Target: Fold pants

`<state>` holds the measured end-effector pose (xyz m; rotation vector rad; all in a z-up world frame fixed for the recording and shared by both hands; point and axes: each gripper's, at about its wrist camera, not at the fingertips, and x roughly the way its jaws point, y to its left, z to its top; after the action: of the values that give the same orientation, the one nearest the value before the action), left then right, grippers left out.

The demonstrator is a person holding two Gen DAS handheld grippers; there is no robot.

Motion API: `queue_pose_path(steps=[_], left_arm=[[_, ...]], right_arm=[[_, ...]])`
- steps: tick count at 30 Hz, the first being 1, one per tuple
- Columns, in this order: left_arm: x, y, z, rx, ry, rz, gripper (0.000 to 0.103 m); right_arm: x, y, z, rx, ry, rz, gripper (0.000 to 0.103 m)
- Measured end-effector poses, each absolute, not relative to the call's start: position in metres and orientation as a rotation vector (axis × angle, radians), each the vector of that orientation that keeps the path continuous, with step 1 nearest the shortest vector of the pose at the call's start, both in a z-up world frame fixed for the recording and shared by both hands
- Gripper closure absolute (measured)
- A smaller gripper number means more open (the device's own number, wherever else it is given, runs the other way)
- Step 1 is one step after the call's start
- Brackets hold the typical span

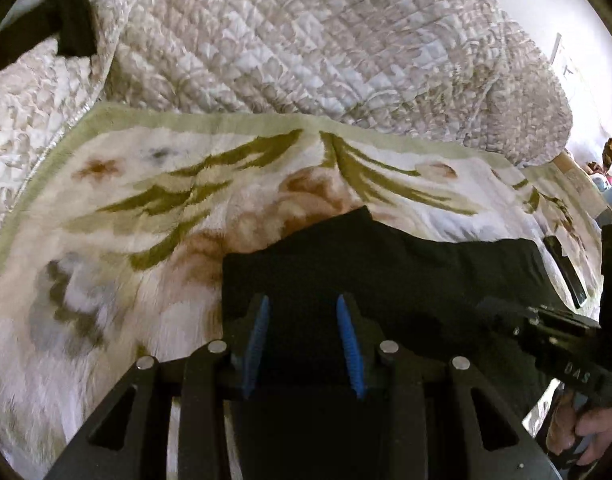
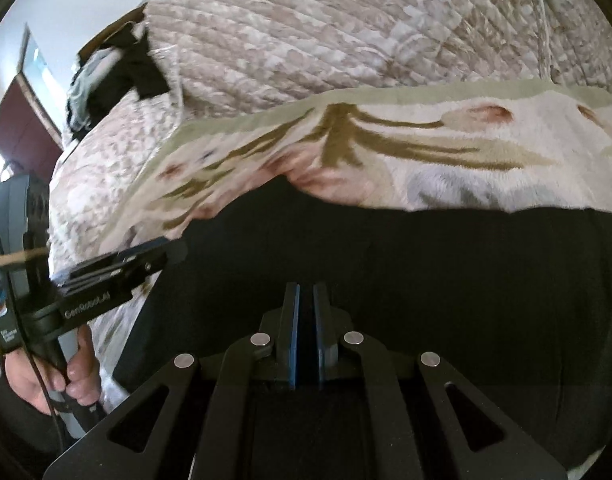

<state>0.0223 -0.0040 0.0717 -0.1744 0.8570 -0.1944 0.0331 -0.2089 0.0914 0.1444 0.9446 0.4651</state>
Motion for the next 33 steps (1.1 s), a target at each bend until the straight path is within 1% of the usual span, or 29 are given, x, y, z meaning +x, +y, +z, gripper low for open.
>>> queue_pose_path(steps=[4, 6, 7, 11, 13, 28, 33], left_arm=[[-0.003, -0.010, 0.073, -0.148, 0.842, -0.187, 0.066], [-0.016, -0.013, 0.071, -0.142, 0.840, -0.183, 0.066], [-0.022, -0.014, 0.070, -0.139, 0.840, -0.182, 0.066], [-0.037, -0.018, 0.055, -0.138, 0.867, -0.171, 0.066], [-0.042, -0.020, 0.051, -0.120, 0.851, -0.159, 0.064], [-0.049, -0.023, 0.046, -0.114, 0.810, -0.141, 0.064], [-0.049, -0.022, 0.046, -0.111, 0.815, -0.135, 0.061]], right_arm=[[0.004, -0.204, 0.093, 0.101, 0.920, 0.483, 0.097], [-0.009, -0.203, 0.092, 0.075, 0.909, 0.489, 0.095], [-0.014, -0.203, 0.091, 0.062, 0.908, 0.493, 0.094], [-0.025, -0.203, 0.078, 0.020, 0.929, 0.483, 0.093], [-0.029, -0.206, 0.074, 0.022, 0.917, 0.481, 0.093], [-0.036, -0.213, 0.073, 0.031, 0.897, 0.463, 0.093], [-0.036, -0.215, 0.074, 0.035, 0.897, 0.455, 0.093]])
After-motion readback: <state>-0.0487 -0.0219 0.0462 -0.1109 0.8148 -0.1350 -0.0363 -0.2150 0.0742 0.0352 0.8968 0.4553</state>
